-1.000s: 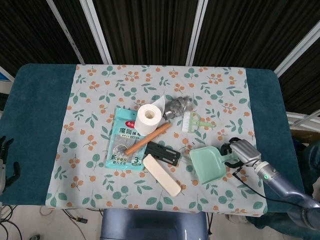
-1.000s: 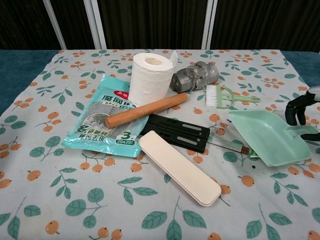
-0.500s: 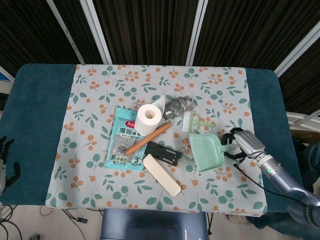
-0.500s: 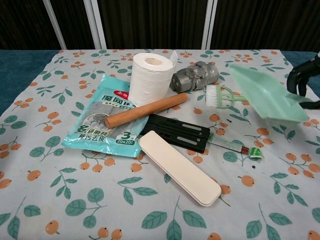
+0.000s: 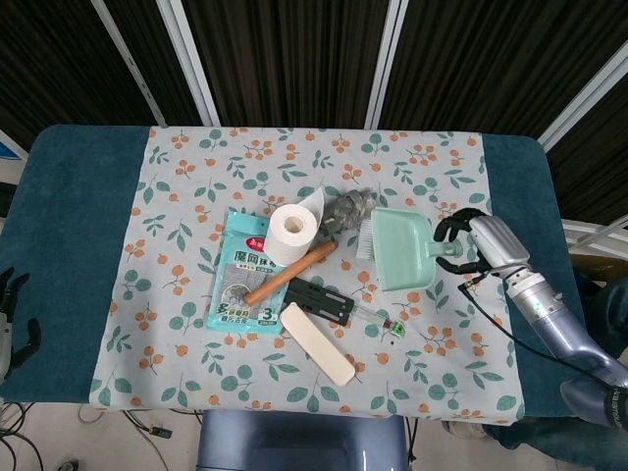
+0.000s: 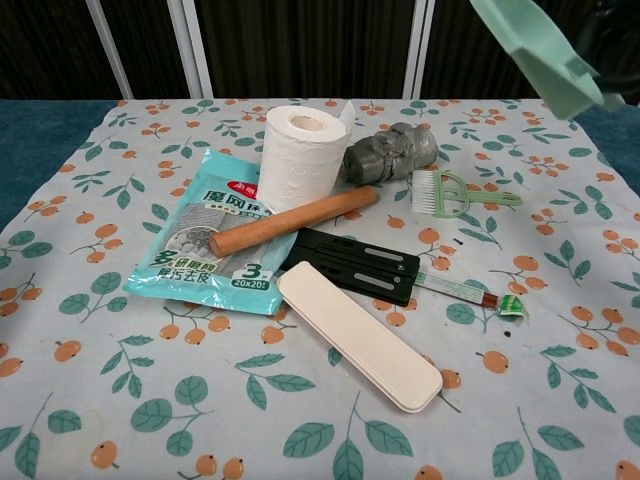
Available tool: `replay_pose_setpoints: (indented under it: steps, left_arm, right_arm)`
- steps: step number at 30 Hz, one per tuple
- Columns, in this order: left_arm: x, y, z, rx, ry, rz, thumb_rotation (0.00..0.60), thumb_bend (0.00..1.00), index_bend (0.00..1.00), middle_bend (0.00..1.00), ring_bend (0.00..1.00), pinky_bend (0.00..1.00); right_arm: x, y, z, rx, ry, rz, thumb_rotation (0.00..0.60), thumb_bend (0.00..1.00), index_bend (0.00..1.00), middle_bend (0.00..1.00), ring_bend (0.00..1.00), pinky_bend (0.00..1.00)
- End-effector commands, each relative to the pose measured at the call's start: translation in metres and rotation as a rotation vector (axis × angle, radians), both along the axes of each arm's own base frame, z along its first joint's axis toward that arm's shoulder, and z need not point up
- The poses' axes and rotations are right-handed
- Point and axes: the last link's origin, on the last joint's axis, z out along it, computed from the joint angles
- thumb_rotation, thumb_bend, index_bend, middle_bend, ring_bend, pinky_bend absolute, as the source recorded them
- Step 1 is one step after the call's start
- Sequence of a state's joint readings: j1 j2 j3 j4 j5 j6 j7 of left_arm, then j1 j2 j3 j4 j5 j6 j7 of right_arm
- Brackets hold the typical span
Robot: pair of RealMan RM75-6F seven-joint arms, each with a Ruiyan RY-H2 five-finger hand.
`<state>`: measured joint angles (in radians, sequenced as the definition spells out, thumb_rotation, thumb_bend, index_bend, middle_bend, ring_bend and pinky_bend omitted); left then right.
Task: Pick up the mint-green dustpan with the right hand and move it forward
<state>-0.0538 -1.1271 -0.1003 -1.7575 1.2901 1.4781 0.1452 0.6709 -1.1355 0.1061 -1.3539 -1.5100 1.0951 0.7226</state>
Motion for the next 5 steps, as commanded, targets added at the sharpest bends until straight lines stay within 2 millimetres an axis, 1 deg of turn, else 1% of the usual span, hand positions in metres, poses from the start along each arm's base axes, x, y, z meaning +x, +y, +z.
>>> replay_pose_setpoints:
  steps: [1, 5]
  left_arm:
    - [0.0001, 0.0000, 0.0000, -0.001, -0.001, 0.000, 0.600, 0.56, 0.11, 0.01, 0.02, 0.00]
    - [-0.0003, 0.0000, 0.0004, 0.000, -0.005, 0.003, 0.600, 0.56, 0.11, 0.01, 0.02, 0.00]
  right_arm:
    - [0.0186, -0.0001, 0.0138, -0.024, -0.076, 0.026, 0.600, 0.47, 0.64, 0.58, 0.50, 0.24]
    - [0.0271, 0.0016, 0.0177, -0.034, -0.094, 0.043, 0.600, 0.47, 0.64, 0.58, 0.50, 0.24]
